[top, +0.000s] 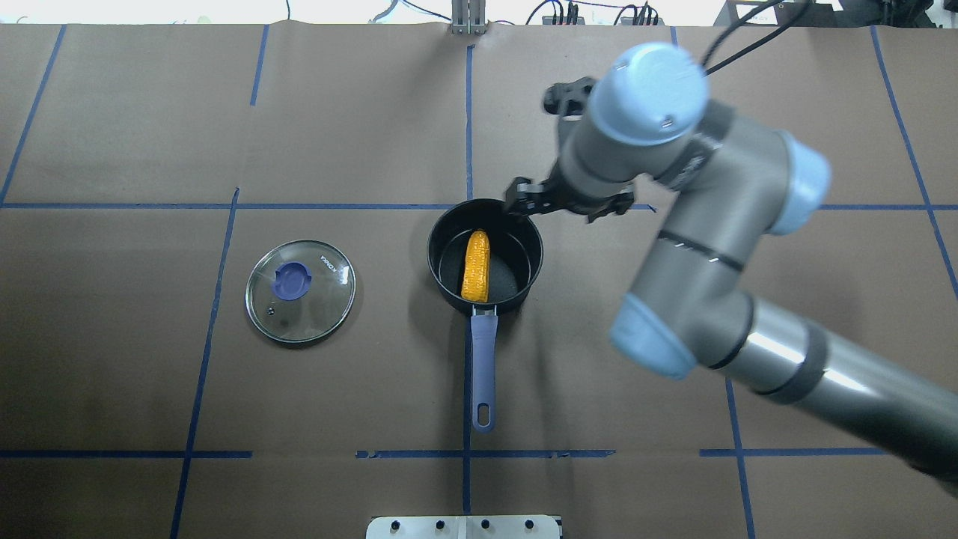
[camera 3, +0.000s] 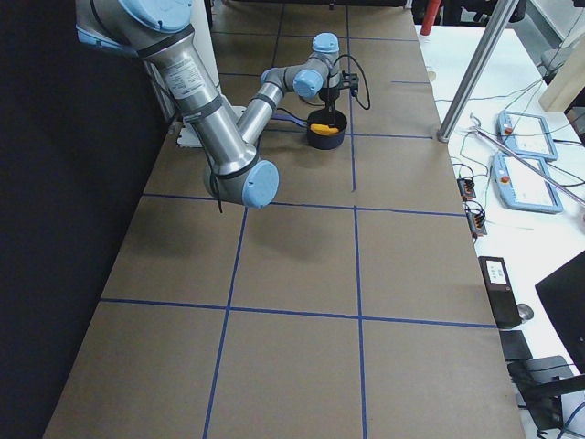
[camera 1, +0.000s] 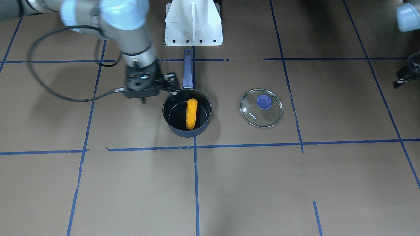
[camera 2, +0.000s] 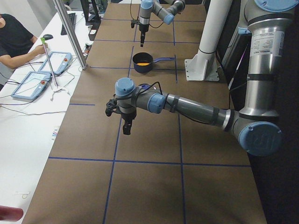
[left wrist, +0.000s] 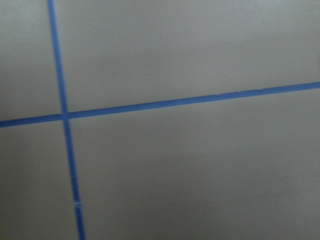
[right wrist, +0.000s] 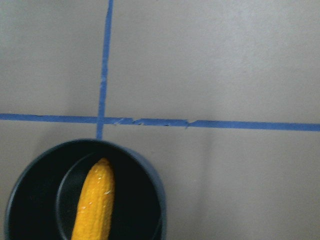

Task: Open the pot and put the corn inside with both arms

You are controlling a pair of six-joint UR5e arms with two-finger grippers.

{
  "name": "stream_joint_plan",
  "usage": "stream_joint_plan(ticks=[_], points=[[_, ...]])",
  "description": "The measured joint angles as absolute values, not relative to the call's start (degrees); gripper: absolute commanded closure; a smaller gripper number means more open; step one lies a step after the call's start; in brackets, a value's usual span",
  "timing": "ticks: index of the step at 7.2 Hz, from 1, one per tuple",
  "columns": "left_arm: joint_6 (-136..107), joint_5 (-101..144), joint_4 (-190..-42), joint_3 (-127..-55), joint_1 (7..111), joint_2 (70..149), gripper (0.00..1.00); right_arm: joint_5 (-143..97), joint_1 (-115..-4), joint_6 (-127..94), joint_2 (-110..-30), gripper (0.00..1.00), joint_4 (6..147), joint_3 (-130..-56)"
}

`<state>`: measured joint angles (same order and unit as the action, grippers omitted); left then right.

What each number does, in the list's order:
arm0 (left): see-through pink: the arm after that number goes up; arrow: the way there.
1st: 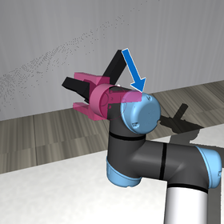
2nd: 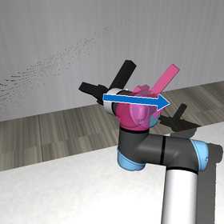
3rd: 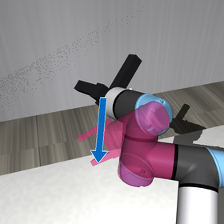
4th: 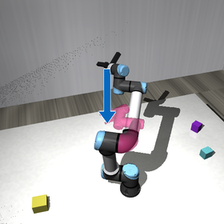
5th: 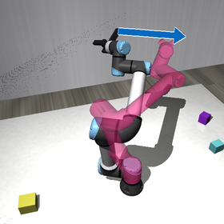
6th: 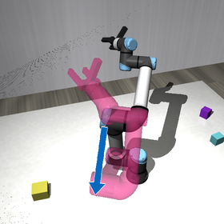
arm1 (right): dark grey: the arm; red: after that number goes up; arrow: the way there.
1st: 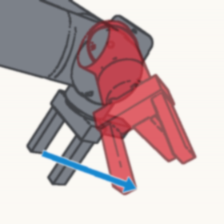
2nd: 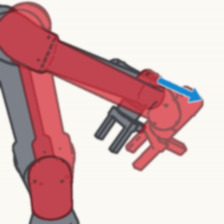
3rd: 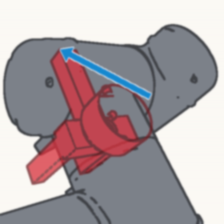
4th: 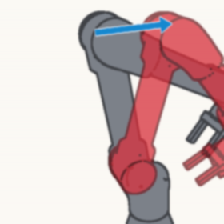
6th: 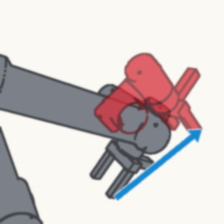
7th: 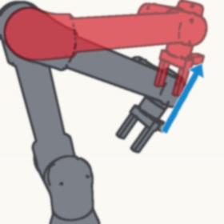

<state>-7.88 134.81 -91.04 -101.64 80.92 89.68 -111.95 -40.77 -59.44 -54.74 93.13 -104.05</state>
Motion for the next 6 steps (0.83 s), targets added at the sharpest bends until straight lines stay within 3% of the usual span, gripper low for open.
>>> stream_joint_plan(ticks=[3,6], points=[[1.84,135.96,-91.04,-93.61,88.01,89.53,0.0,-121.22,-55.55,-38.74,-64.24,0.0,93.8,-105.18],[3.51,136.04,-90.95,-92.78,90.0,87.07,0.0,-130.9,-69.91,-16.09,-75.29,0.0,93.61,-101.75]])
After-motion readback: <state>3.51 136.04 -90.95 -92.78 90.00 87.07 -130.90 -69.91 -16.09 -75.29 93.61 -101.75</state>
